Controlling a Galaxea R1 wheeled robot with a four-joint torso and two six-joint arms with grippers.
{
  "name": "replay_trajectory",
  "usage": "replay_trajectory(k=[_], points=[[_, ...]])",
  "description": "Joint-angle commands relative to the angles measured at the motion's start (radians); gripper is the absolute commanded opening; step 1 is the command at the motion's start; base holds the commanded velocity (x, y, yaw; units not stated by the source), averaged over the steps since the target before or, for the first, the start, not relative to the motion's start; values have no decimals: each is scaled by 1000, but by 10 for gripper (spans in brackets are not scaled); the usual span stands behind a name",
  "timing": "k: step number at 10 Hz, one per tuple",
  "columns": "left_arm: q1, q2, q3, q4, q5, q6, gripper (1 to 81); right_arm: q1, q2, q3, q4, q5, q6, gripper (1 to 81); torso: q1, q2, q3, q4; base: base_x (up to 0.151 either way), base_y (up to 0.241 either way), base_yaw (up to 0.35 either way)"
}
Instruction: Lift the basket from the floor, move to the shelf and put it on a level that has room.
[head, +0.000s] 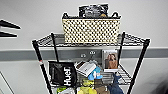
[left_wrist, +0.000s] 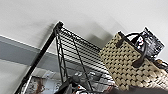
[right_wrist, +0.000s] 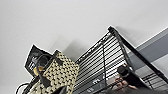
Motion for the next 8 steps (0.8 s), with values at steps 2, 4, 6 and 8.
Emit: replay_trajectory(k=[2,4,6,8], points=[[-72,-5,-22,73,42,-2,811,129,-32,-35,-60,-112,-20,811,0,0,0,0,0,0,0],[-18,-33,-25,104,42,3,811,114,-70,-43,-106,-143,-23,811,-1,-1,1,0,0,0,0],[57,-50,-25,126,35,6,811,50,-81,-55,-131,-143,-24,811,-1,-1,1,0,0,0,0],[136,-61,-27,153,30,8,811,-56,-81,-82,-153,-139,-43,811,-1,-2,1,0,0,0,0]])
